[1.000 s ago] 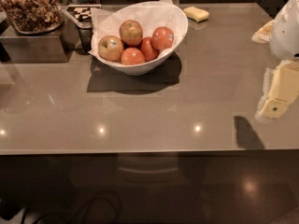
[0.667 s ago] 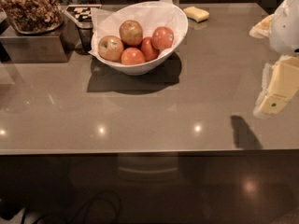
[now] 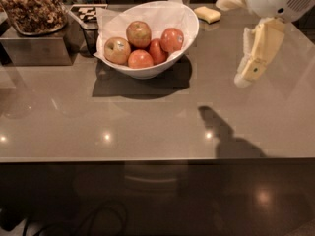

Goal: Pick apple from white bowl

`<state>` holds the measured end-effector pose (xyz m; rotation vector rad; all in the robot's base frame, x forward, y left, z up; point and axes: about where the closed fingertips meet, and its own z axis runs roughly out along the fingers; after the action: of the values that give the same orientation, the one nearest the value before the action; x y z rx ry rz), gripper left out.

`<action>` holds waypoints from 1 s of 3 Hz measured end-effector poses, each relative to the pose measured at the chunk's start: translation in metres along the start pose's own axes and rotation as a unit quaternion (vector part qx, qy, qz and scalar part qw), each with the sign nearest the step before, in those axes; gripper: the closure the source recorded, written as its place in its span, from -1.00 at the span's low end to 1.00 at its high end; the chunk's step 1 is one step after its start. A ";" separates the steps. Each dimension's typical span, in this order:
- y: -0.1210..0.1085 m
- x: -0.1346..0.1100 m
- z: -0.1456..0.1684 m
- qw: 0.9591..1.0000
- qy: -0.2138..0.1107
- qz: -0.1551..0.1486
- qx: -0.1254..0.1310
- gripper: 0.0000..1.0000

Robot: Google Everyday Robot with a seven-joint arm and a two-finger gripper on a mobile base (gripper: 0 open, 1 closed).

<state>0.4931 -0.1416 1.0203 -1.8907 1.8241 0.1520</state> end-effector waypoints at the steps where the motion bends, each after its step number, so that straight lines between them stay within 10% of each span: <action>1: -0.030 -0.041 0.007 0.997 -0.057 -0.039 -0.016 -1.00; 3: -0.052 -0.038 -0.001 0.997 -0.066 -0.009 0.037 -1.00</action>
Offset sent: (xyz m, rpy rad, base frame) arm 0.0236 0.0348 0.0171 0.0779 -0.0065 0.1011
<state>0.5394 -0.1089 1.0509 -1.8015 1.7013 0.1954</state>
